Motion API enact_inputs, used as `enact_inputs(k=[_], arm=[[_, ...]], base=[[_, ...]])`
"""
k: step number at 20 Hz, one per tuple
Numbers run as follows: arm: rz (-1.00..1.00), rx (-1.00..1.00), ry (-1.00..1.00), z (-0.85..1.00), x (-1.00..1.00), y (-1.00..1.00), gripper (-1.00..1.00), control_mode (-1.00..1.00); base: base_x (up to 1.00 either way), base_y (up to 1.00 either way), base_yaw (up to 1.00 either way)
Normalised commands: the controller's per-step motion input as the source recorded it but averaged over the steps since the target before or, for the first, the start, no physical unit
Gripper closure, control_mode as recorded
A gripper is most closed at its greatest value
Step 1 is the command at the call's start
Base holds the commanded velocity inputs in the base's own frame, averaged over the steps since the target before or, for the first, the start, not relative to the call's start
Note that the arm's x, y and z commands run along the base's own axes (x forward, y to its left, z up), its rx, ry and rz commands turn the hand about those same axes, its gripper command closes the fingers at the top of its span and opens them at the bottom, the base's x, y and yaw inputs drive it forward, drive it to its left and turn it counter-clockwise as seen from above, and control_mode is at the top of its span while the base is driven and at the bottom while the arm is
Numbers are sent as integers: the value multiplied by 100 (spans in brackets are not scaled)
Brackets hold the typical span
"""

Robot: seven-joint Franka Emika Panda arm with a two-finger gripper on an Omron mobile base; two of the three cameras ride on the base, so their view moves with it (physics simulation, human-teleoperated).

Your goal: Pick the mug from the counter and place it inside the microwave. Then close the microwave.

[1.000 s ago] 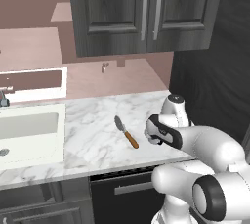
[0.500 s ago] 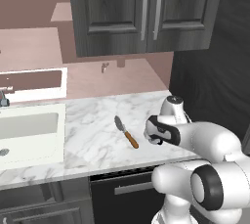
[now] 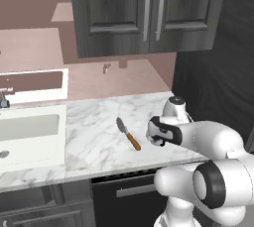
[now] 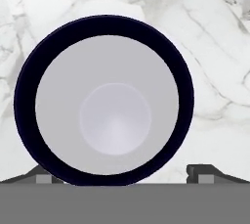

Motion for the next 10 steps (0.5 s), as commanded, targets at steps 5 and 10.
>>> enact_inputs(k=[5,10], arm=[[0,0,0,0,0,0,100,-100],[0,0,0,0,0,0,100,-100]], base=[[0,0,0],[0,0,0]])
